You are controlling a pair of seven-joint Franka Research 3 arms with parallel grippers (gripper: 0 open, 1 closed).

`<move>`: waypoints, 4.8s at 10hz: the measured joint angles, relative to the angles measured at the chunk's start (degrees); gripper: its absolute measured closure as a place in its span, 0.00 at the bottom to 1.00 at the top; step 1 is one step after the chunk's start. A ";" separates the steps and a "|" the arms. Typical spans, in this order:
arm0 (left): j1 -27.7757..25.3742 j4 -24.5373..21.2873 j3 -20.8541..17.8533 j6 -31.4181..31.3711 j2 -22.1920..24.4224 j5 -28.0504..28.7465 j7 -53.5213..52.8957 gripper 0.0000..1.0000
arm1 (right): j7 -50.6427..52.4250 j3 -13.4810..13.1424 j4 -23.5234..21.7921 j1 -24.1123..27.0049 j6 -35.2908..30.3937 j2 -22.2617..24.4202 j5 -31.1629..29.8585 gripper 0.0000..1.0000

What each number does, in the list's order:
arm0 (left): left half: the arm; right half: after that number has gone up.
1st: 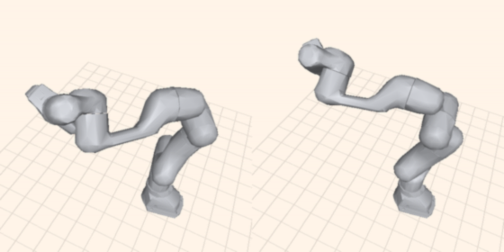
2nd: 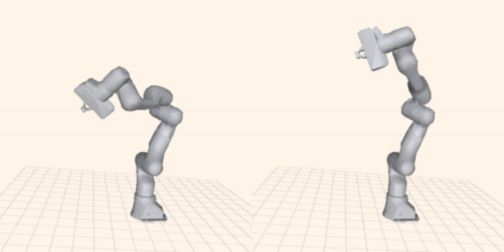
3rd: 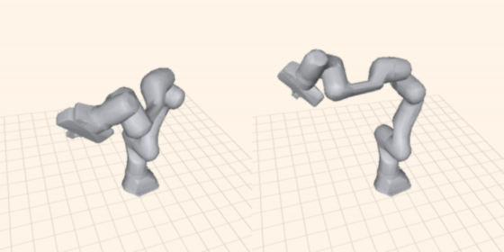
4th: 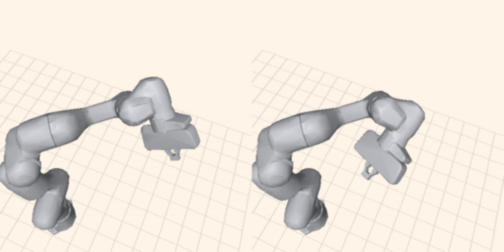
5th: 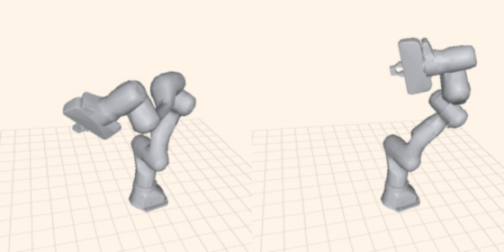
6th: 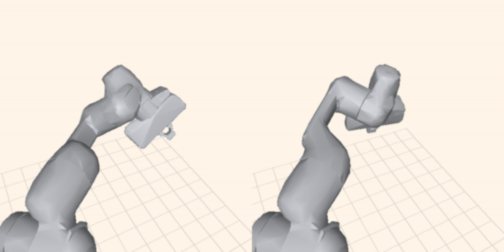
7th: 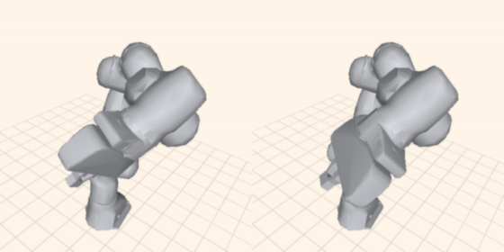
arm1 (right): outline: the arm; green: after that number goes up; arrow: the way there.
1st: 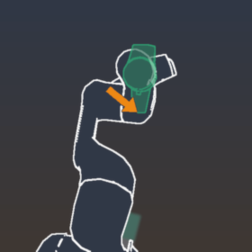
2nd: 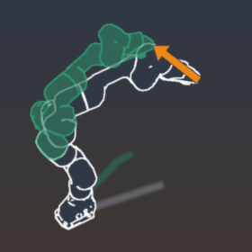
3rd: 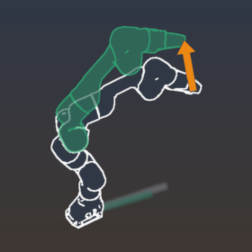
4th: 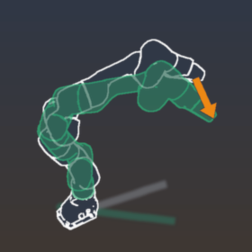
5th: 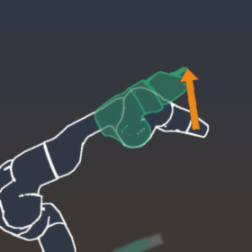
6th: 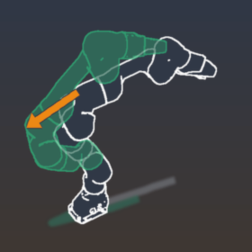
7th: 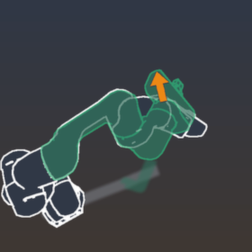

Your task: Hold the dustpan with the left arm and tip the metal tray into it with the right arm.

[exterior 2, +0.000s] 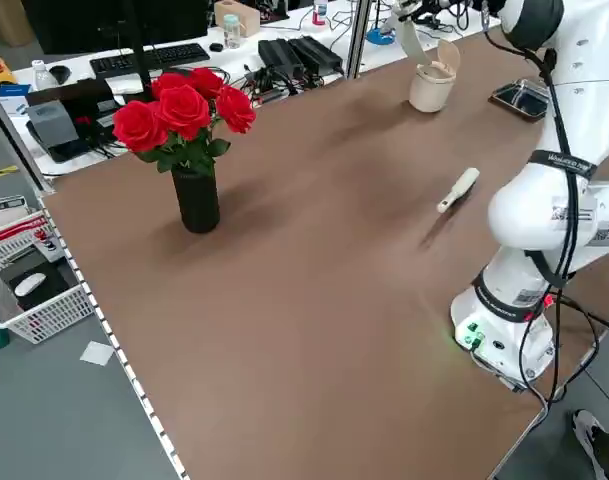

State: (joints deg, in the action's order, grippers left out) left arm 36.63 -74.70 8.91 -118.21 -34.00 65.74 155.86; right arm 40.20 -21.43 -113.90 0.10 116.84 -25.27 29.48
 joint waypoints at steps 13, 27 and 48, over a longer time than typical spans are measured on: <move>2.32 0.07 -0.09 0.03 -0.99 7.14 -0.23 0.68 | -27.77 19.24 11.22 1.24 -15.80 29.30 -29.50 0.00; 3.75 0.92 -0.06 0.06 -1.89 11.19 -2.24 0.68 | -39.76 22.93 18.39 2.87 -26.72 30.58 -30.83 0.00; 5.32 1.15 -0.49 0.06 -1.94 15.44 -1.71 0.68 | -40.08 22.95 20.23 3.26 -28.24 30.35 -30.80 0.00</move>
State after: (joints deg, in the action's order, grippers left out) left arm 41.95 -73.55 8.42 -118.15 -35.93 81.18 154.15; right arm 0.12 1.52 -93.68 3.36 88.60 5.09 -1.32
